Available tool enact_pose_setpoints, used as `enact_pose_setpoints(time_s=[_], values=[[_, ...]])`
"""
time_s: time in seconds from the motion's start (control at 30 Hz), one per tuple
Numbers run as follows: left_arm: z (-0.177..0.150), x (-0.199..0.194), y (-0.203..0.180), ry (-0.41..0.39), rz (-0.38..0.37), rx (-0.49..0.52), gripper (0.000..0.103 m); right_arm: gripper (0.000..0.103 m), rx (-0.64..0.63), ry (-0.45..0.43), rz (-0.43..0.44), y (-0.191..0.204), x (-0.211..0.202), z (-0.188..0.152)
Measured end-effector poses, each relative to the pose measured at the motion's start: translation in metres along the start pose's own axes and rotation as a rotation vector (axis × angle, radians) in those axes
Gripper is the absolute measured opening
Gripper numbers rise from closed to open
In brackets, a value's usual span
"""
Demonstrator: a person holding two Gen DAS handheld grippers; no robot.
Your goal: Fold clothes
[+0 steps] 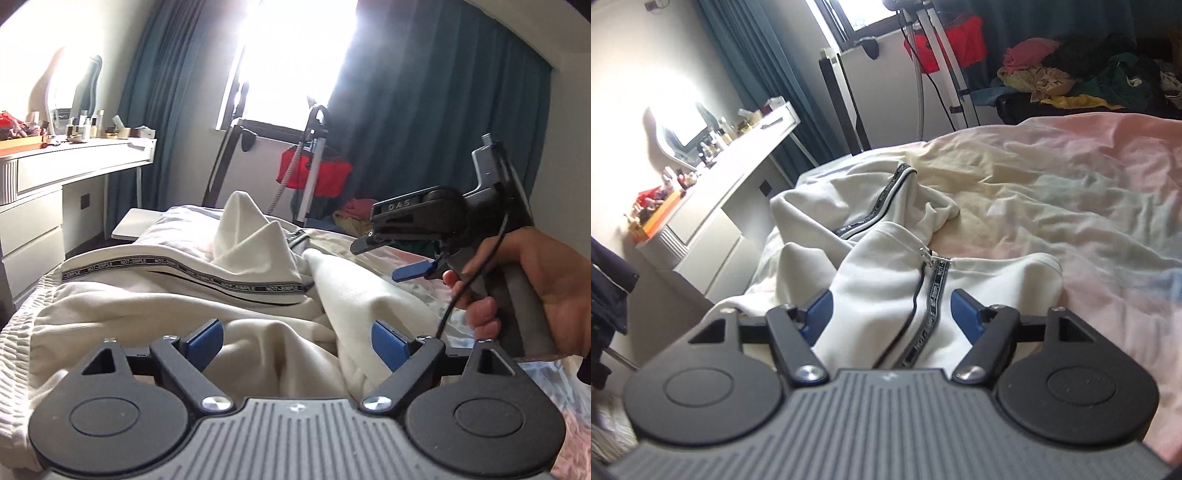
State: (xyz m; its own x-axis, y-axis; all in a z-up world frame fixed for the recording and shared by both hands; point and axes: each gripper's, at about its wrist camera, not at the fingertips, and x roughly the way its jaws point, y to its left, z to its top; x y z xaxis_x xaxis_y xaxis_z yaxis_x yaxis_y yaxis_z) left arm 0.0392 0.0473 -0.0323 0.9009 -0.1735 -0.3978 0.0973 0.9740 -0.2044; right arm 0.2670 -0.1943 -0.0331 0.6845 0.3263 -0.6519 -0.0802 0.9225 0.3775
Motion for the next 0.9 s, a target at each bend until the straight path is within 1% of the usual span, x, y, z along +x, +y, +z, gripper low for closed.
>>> enact_pose_setpoints(time_s=[0.07, 0.13, 0.2, 0.27, 0.3, 0.33, 0.43, 0.47, 0.5, 0.6, 0.7, 0.77, 0.8, 0.9], values=[[0.001, 0.006, 0.009, -0.014, 0.028, -0.012, 0.089, 0.068, -0.01, 0.024, -0.024, 0.01, 0.028, 0.01], [0.001, 0.012, 0.02, -0.011, 0.048, -0.045, 0.089, 0.067, -0.02, 0.035, -0.036, 0.019, 0.05, 0.018], [0.001, 0.018, 0.031, 0.001, 0.037, -0.09, 0.089, 0.067, -0.01, 0.05, -0.045, 0.026, 0.07, 0.024], [-0.001, 0.022, 0.034, 0.007, 0.029, -0.097, 0.089, 0.067, -0.048, 0.072, -0.091, 0.032, 0.09, 0.024], [-0.002, 0.025, 0.033, 0.01, 0.025, -0.094, 0.089, 0.057, -0.077, 0.088, -0.119, 0.034, 0.099, 0.023], [-0.003, 0.027, 0.033, 0.013, 0.021, -0.092, 0.089, 0.033, -0.101, 0.11, -0.141, 0.034, 0.106, 0.021], [-0.006, 0.034, 0.033, 0.022, 0.01, -0.084, 0.089, 0.016, -0.095, 0.116, -0.155, 0.026, 0.109, 0.019], [-0.007, 0.037, 0.033, 0.025, 0.006, -0.082, 0.089, 0.014, -0.08, 0.105, -0.154, 0.023, 0.105, 0.022], [-0.008, 0.039, 0.033, 0.028, 0.003, -0.079, 0.089, 0.009, -0.062, 0.09, -0.15, 0.02, 0.098, 0.025], [-0.011, 0.046, 0.032, 0.036, -0.008, -0.072, 0.089, 0.008, -0.029, -0.026, -0.154, 0.01, 0.058, 0.051], [-0.014, 0.053, 0.032, 0.045, -0.02, -0.065, 0.089, 0.008, 0.012, -0.19, -0.176, -0.01, -0.006, 0.085], [-0.013, 0.051, 0.032, 0.048, -0.013, -0.069, 0.089, 0.007, 0.106, -0.351, -0.164, -0.042, -0.067, 0.104], [-0.013, 0.049, 0.032, 0.048, -0.008, -0.072, 0.089, 0.007, 0.135, -0.441, -0.164, -0.059, -0.096, 0.107], [-0.011, 0.043, 0.031, 0.054, 0.004, -0.086, 0.089, 0.007, 0.205, -0.71, -0.194, -0.118, -0.176, 0.088]])
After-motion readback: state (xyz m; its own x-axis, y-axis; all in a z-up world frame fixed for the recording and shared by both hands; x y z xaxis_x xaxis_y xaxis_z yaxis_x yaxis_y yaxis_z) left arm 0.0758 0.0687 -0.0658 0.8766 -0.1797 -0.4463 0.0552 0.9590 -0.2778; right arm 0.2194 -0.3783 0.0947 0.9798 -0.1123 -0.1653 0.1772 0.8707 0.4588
